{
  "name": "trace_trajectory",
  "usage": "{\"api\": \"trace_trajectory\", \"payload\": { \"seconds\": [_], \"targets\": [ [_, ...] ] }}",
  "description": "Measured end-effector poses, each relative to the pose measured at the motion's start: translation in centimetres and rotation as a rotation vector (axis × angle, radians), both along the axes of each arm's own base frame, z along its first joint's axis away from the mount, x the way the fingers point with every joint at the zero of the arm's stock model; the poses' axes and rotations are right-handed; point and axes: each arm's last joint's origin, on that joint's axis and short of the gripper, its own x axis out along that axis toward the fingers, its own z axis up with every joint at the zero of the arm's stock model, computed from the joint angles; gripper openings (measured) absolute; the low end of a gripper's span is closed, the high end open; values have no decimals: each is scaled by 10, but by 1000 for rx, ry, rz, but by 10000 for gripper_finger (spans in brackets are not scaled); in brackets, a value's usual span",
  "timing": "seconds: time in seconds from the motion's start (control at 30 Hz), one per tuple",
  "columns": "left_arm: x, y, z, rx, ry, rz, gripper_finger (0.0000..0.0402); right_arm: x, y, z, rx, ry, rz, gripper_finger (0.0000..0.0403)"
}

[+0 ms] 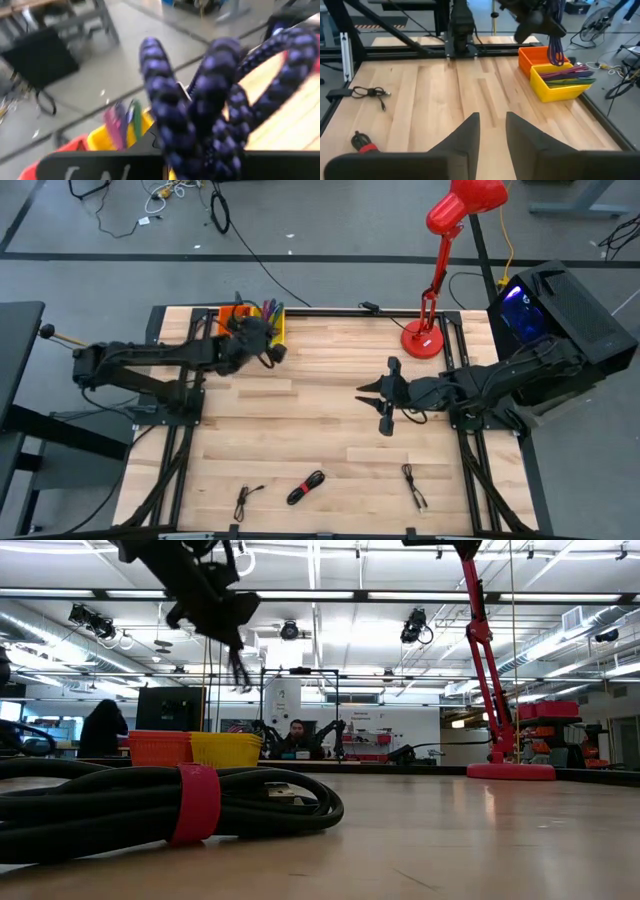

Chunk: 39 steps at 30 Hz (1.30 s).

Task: Pick & Place USB Port
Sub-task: Put the black and blue USB cable into the yellow bin

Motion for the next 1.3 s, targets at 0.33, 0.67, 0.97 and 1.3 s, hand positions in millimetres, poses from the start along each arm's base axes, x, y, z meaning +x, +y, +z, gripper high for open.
{"api": "trace_trajectory", "payload": {
  "seconds": [0.33, 0.67, 0.97, 1.3],
  "targets": [
    [-17, 35, -7, -145, 3, 72, 25, 16, 8, -15, -14, 36, 8, 91],
    [-25, 63, -14, -219, -36, 134, 25, 29, 13, -25, -28, 41, 43, 92],
    [-8, 87, -52, -306, 68, 146, 25, 29, 14, -24, -21, 33, 83, 92],
    [-8, 111, -75, -392, 83, 161, 25, 29, 14, -24, -30, 43, 91, 92]
  ]
}}
